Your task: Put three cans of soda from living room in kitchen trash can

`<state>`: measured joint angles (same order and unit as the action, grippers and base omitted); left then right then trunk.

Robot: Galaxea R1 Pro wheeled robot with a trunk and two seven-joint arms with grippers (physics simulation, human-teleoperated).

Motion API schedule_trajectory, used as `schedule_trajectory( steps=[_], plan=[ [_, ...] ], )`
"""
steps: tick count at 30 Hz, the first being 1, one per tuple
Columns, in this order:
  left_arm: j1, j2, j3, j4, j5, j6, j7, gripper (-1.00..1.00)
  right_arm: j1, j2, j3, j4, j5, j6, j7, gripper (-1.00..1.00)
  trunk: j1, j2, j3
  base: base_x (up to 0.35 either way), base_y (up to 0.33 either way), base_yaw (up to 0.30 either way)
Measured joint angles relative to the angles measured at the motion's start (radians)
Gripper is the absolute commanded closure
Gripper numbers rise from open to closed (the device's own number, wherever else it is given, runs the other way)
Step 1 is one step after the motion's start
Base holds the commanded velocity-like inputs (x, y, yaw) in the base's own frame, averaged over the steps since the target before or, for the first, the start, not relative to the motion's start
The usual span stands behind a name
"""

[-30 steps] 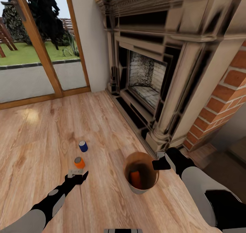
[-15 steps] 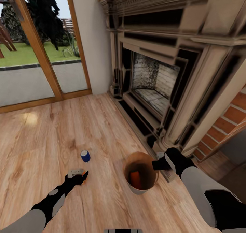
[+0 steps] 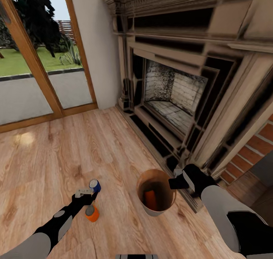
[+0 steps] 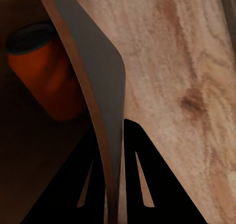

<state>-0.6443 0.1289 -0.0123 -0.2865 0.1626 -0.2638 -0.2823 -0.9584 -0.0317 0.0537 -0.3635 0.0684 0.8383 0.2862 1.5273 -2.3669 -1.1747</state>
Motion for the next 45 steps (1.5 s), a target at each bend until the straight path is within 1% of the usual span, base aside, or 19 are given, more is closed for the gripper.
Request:
schedule_trajectory(
  steps=[6, 10, 12, 15, 19, 21, 27, 30, 45],
  plan=[
    [0.0, 0.0, 0.0, 0.0, -0.001, 0.0, -0.001, -1.0, 0.0, 0.002, -0.004, 0.0, -0.015, 0.002, 0.001, 1.0, 0.0, 0.0, 0.0, 0.021, 0.188, -0.024],
    [0.004, 0.0, 0.0, 0.0, -0.001, -0.001, -0.001, -1.0, 0.0, 0.002, -0.001, 0.001, -0.001, 0.0, 0.0, 1.0, 0.0, 0.0, 0.0, -0.22, 0.051, -0.005],
    [0.01, 0.0, -0.001, -0.001, 0.0, -0.001, -0.001, -1.0, 0.0, 0.002, -0.001, 0.001, -0.001, 0.0, 0.0, 1.0, 0.0, 0.0, 0.0, -0.277, 0.022, -0.002],
    [0.02, 0.0, -0.011, -0.001, 0.001, -0.001, -0.001, -1.0, 0.0, 0.002, -0.001, 0.0, -0.009, 0.001, 0.001, 1.0, 0.0, 0.0, 0.0, -0.268, 0.012, -0.001],
    [0.025, 0.0, -0.023, -0.002, 0.001, -0.005, -0.001, -1.0, 0.0, 0.002, 0.0, 0.0, -0.001, 0.0, -0.001, 1.0, 0.0, 0.0, 0.0, -0.133, 0.004, 0.0],
    [0.027, 0.0, -0.028, -0.002, 0.002, -0.018, -0.001, -1.0, 0.0, 0.002, -0.001, 0.0, -0.004, 0.001, -0.001, 1.0, 0.0, 0.0, 0.0, -0.026, 0.001, 0.0],
    [0.028, 0.0, -0.029, -0.002, 0.003, -0.024, 0.0, -1.0, 0.0, 0.002, -0.001, 0.0, -0.009, 0.001, -0.005, 1.0, 0.0, 0.0, 0.0, -0.009, 0.0, 0.0],
    [0.028, 0.0, -0.029, -0.003, 0.004, -0.024, 0.0, -1.0, 0.0, 0.002, 0.0, 0.0, -0.005, 0.0, -0.009, 1.0, 0.0, 0.0, 0.0, 0.0, 0.0, 0.0],
    [0.028, 0.0, -0.029, -0.002, 0.005, -0.026, 0.0, -1.0, 0.0, 0.002, -0.001, -0.001, -0.01, 0.0, -0.01, 1.0, 0.0, 0.0, 0.0, 0.0, 0.0, 0.0]
  ],
)
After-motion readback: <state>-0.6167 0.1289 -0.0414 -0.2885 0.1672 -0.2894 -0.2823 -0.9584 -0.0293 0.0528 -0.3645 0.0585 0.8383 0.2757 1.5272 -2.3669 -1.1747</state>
